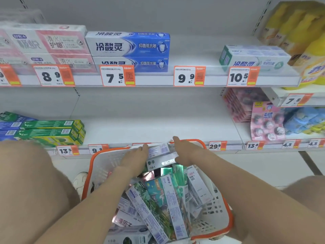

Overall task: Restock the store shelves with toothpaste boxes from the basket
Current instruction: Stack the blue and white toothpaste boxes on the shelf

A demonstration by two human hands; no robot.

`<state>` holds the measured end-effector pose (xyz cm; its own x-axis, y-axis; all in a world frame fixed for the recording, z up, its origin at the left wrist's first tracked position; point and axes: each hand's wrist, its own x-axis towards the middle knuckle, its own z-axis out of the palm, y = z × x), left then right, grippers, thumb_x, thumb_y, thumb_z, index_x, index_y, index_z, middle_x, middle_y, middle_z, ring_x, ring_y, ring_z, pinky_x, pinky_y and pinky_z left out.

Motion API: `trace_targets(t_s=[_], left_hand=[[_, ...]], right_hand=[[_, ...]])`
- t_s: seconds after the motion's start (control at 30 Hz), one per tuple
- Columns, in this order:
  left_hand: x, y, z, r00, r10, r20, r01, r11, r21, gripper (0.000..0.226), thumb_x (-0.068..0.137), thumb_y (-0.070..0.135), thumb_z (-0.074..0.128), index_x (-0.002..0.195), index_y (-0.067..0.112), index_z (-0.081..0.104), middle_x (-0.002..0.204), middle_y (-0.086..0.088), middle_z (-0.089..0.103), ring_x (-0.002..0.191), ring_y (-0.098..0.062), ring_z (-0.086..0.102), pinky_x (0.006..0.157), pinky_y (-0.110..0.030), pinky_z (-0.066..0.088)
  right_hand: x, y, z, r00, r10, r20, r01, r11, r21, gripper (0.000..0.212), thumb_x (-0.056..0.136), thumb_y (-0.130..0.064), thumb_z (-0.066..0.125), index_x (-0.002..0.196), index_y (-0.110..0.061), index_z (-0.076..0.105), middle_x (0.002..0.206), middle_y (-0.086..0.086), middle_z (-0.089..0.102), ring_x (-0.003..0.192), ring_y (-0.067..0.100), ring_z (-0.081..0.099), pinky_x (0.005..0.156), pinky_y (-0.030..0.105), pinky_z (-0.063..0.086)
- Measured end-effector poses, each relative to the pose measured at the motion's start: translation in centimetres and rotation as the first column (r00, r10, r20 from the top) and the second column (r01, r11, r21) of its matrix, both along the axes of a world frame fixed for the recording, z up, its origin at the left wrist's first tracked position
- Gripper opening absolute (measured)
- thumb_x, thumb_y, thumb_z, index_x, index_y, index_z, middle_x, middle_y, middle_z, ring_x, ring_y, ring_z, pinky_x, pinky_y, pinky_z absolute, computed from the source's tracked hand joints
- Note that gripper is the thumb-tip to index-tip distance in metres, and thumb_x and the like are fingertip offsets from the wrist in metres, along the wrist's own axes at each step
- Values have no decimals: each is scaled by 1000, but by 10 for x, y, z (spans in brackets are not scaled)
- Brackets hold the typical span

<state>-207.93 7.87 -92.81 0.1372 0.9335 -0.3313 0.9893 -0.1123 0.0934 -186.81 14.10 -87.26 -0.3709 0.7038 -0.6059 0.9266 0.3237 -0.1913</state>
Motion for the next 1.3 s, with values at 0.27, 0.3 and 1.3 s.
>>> trace_targets(t_s=[0.27,0.3,1.3], left_hand=[[-32,26,54,837,191,513,-44,958,-284,36,112,28,41,145,25,56,132,-1,66,114,-21,61,103,-41,49],[-34,26,63,822,203,532,-41,953,-302,36,112,27,42,145,26,57,135,2,64,119,-19,59,106,-40,47],[3,69,223,950,-130,285,-126,675,727,48,88,8,63,135,18,56,146,-10,44,132,-36,42,105,-53,39]], right_hand=[[-10,17,19,963,-48,-265,65,996,54,50,89,-3,65,130,-25,48,121,9,55,96,22,58,72,32,51],[-7,19,28,944,-115,-310,115,993,-17,51,88,-2,67,129,-26,49,117,6,58,94,21,62,71,34,55],[37,80,202,976,1,-220,216,189,958,36,100,-24,63,135,-21,57,125,15,56,120,42,48,120,64,17]])
